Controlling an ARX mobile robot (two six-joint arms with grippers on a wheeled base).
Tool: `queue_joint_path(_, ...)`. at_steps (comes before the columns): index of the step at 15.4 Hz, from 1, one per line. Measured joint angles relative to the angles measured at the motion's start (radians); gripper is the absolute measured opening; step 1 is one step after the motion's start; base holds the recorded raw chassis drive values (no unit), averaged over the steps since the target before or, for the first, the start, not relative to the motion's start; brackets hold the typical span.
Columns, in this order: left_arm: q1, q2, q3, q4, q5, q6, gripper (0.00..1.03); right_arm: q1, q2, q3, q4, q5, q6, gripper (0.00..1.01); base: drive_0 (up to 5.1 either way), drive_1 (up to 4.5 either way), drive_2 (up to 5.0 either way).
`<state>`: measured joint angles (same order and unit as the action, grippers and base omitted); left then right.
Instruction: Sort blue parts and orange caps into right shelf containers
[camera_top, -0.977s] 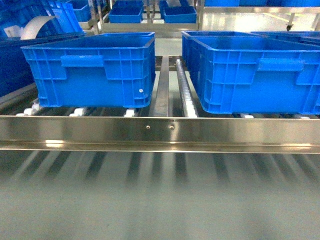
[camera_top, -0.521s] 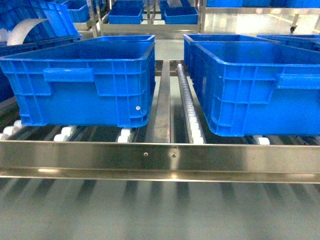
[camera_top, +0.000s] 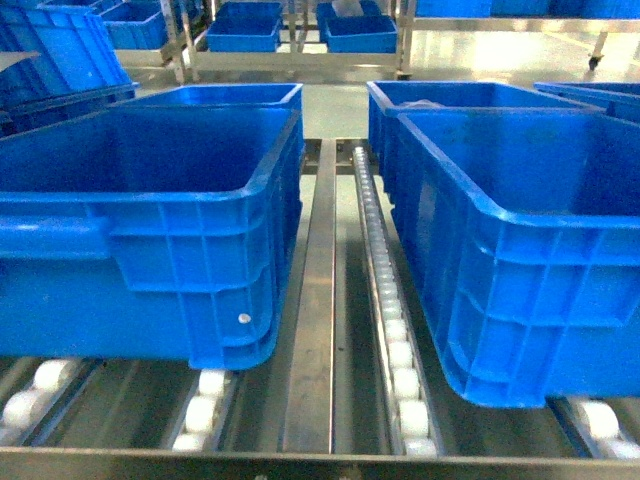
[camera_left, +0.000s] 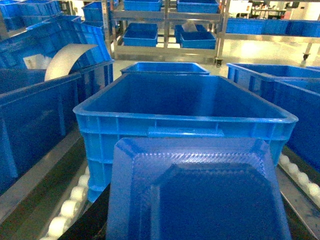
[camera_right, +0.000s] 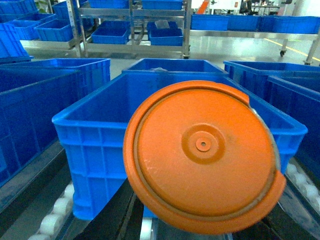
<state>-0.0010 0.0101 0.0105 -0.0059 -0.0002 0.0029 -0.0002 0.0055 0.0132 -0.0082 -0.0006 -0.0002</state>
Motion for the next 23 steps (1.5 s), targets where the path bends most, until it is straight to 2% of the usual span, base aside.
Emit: queue_joint_path(23, 0.0, 0.0, 0.0, -0.001, 0.0, 0.0, 0.43, 0.0, 0.0, 0.0, 0.002, 0.0, 0.0, 0.42, 0.0, 0.0, 0.0)
